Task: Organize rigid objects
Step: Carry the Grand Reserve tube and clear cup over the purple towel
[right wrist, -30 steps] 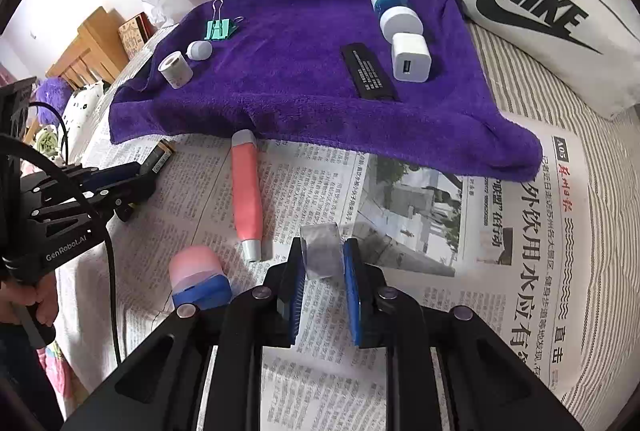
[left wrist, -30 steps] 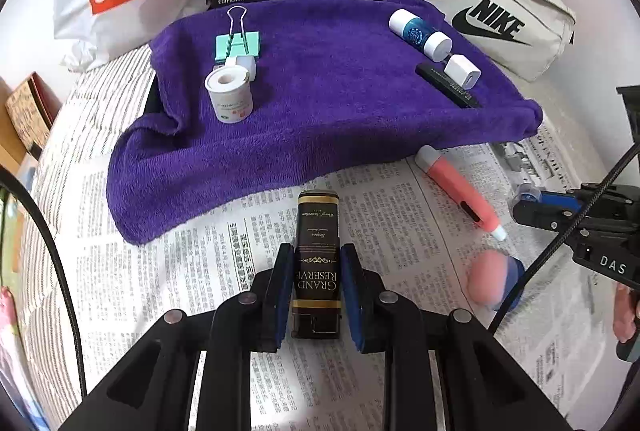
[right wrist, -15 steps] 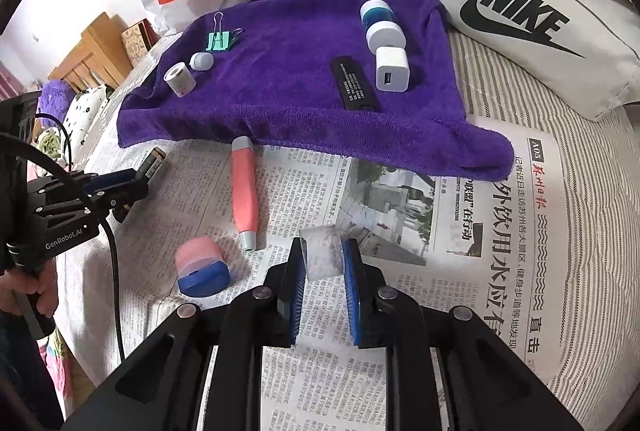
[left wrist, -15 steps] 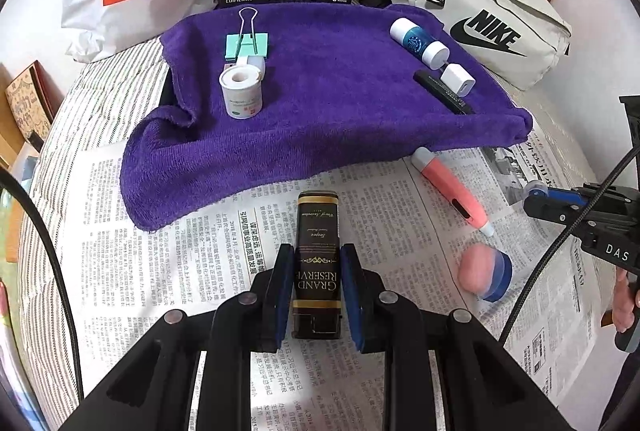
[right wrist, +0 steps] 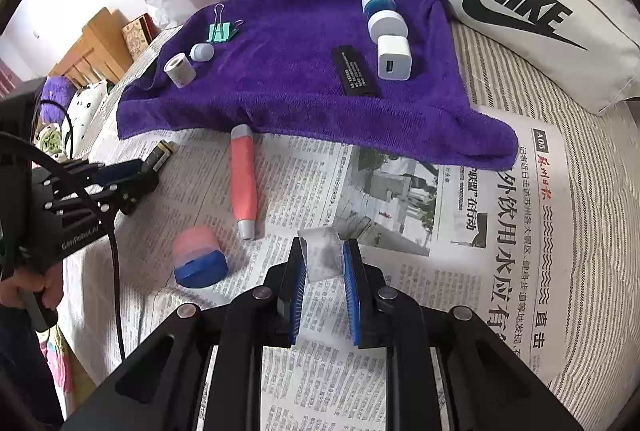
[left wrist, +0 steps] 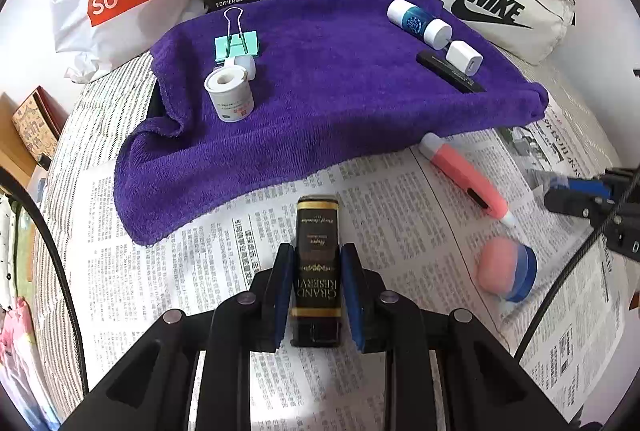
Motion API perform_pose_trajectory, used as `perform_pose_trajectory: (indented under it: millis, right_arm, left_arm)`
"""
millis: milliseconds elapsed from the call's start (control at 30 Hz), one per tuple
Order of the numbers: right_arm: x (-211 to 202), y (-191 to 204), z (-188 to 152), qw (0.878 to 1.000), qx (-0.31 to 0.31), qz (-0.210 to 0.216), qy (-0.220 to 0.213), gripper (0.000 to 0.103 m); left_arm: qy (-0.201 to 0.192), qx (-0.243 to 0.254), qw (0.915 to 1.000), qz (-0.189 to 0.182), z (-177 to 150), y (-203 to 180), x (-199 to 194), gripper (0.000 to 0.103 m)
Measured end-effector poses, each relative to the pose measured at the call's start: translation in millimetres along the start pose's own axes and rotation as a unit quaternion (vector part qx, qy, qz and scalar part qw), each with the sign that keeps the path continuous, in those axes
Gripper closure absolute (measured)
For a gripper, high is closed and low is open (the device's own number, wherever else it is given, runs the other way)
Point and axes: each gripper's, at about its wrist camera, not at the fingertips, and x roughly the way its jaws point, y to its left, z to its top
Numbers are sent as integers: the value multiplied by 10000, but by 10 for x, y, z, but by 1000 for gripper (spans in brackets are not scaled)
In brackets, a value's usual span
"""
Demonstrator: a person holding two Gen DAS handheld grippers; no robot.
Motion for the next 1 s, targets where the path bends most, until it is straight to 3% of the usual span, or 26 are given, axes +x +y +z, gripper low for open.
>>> perform_pose_trajectory:
  millis: [500, 1000]
  right_arm:
    - [-120, -39, 73, 9999, 0, -18, -126, 85]
    - [-231, -14, 445, 9991, -172, 100, -366, 85]
  left_arm:
    - [-85, -218, 9994, -248, -41, 87, -135, 80]
    - [-430, -242, 9982, -344, 313, 241, -337, 80]
